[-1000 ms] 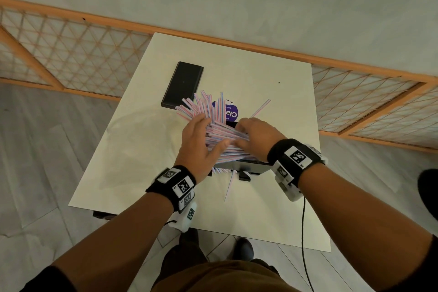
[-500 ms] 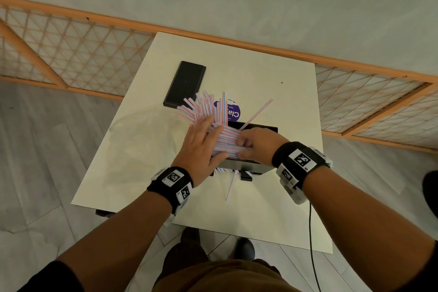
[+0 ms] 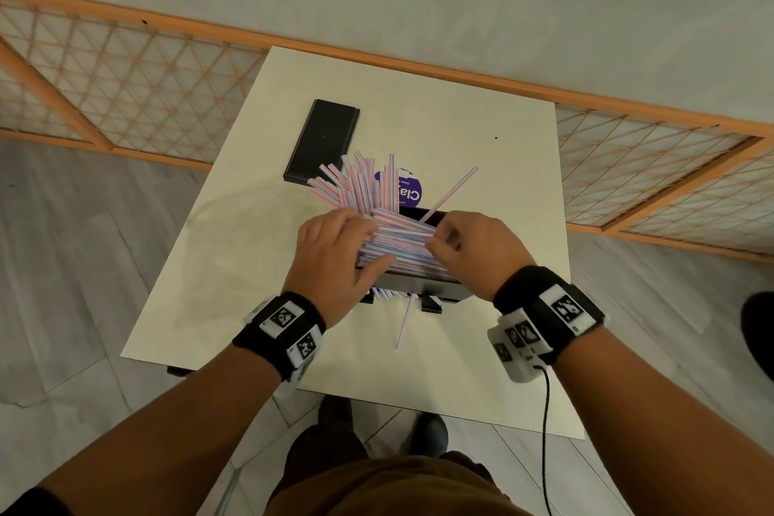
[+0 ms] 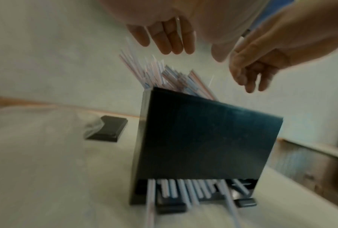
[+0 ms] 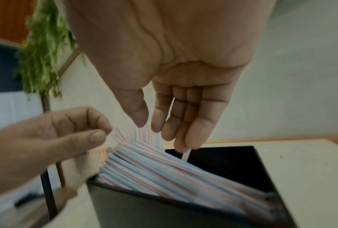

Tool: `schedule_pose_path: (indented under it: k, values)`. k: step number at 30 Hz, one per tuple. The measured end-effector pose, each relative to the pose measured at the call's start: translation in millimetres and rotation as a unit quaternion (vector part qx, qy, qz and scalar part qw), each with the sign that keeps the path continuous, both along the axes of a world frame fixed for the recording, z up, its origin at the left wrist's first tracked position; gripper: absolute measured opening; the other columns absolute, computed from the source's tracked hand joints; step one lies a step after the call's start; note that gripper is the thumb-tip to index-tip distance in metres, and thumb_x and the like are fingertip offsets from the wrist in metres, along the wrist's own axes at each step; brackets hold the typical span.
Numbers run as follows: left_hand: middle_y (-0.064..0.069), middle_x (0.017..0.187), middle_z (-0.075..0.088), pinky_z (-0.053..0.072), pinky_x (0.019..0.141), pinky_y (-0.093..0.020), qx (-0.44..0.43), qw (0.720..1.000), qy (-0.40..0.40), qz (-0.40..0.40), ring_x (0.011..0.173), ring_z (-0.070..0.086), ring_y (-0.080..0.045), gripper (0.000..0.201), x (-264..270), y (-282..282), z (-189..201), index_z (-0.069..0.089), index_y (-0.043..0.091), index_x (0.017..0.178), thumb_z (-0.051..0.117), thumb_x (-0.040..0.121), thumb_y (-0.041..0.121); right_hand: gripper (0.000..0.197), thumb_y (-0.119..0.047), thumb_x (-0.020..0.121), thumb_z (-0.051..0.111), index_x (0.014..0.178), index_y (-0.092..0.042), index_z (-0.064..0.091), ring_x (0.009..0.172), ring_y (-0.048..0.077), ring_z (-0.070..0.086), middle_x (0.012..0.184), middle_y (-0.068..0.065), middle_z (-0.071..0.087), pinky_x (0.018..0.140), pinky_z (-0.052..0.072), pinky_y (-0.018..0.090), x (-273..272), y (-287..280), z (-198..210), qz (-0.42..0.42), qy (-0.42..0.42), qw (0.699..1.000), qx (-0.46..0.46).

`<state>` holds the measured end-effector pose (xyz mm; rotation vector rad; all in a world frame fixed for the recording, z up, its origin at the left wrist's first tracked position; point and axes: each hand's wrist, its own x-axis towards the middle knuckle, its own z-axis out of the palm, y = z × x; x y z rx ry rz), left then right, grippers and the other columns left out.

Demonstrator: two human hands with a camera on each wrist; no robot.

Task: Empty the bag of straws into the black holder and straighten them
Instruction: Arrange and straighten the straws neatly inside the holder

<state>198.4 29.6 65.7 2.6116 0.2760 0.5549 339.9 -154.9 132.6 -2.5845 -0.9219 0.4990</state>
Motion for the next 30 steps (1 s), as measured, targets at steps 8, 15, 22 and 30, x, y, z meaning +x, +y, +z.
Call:
schedule_pose_path:
  k: [8, 15, 22, 30]
  values:
    - [0.008, 0.094, 0.062, 0.049, 0.079, -0.036, -0.283, 0.918, 0.187, 0.203, 0.082, 0.065, -0.019, 0.010, -45.4, -3.4, -59.2, 0.055, 0.027, 0.092, 0.058, 0.097, 0.034, 0.026, -0.021, 0.100, 0.048, 0.100, -0.006, 0.068, 0.061, 0.018, 0.060, 0.078, 0.004, 0.069, 0.054, 0.052, 0.027, -47.0, -9.9, -53.8, -0.126, 0.393, 0.910, -0.030]
    - [-0.012, 0.120, 0.065, 0.038, 0.082, -0.029, -0.330, 0.850, 0.357, 0.203, 0.113, 0.061, -0.033, 0.026, -11.1, -8.7, -94.8, 0.055, 0.011, 0.113, 0.057, 0.099, 0.033, 0.024, -0.028, 0.100, 0.053, 0.099, -0.006, 0.060, 0.055, 0.023, 0.058, 0.077, 0.010, 0.067, 0.053, 0.049, 0.028, -58.7, 9.7, -125.4, -0.372, 0.429, 0.823, -0.005]
    - [-0.014, 0.122, 0.068, 0.044, 0.087, -0.033, -0.354, 0.838, 0.359, 0.208, 0.116, 0.062, -0.037, 0.036, 1.3, -17.1, -106.3, 0.062, 0.004, 0.118, 0.059, 0.100, 0.035, 0.020, -0.022, 0.093, 0.062, 0.084, -0.005, 0.064, 0.049, 0.022, 0.054, 0.064, 0.007, 0.060, 0.047, 0.043, 0.026, -65.3, 16.1, -138.7, -0.394, 0.421, 0.817, 0.014]
    - [-0.011, 0.105, 0.069, 0.039, 0.075, -0.033, -0.350, 0.831, 0.353, 0.249, 0.104, 0.064, -0.036, 0.051, 1.9, -13.9, -110.8, 0.060, 0.005, 0.112, 0.066, 0.092, 0.051, 0.020, -0.016, 0.098, 0.051, 0.079, -0.015, 0.057, 0.060, 0.020, 0.054, 0.077, 0.006, 0.060, 0.057, 0.043, 0.025, -88.2, -17.6, -131.2, -0.229, 0.469, 0.834, -0.179]
